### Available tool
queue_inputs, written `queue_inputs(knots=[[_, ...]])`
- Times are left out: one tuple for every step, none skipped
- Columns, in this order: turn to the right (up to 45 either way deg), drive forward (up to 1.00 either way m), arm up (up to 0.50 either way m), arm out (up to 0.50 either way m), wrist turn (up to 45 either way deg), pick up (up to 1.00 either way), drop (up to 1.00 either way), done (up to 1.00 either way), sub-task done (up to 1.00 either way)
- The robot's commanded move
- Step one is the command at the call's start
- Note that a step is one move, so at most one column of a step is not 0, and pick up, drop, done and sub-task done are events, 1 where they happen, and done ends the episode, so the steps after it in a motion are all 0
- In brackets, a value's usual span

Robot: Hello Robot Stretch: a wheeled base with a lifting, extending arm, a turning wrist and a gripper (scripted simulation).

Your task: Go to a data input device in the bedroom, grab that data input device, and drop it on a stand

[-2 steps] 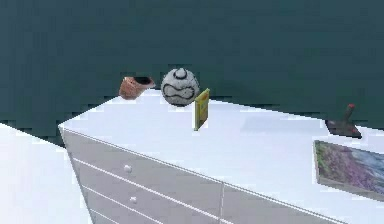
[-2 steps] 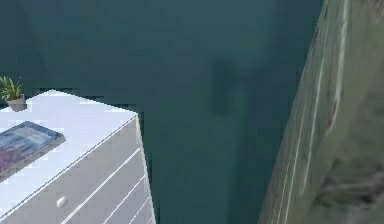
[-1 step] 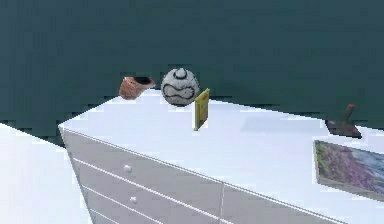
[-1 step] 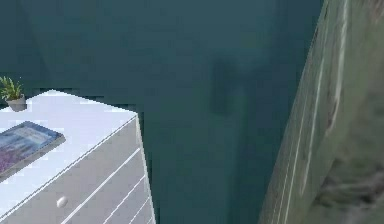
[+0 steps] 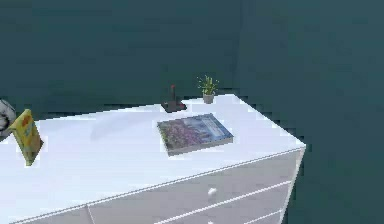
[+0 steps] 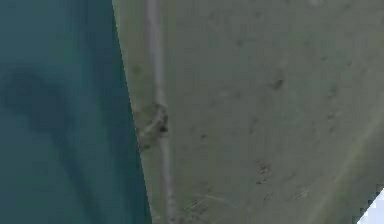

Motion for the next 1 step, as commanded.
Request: queue_inputs(knots=[[24.0, 0.00, 0.00, 0.00, 0.0, 0.00, 0.00, 0.00, 0.00]])
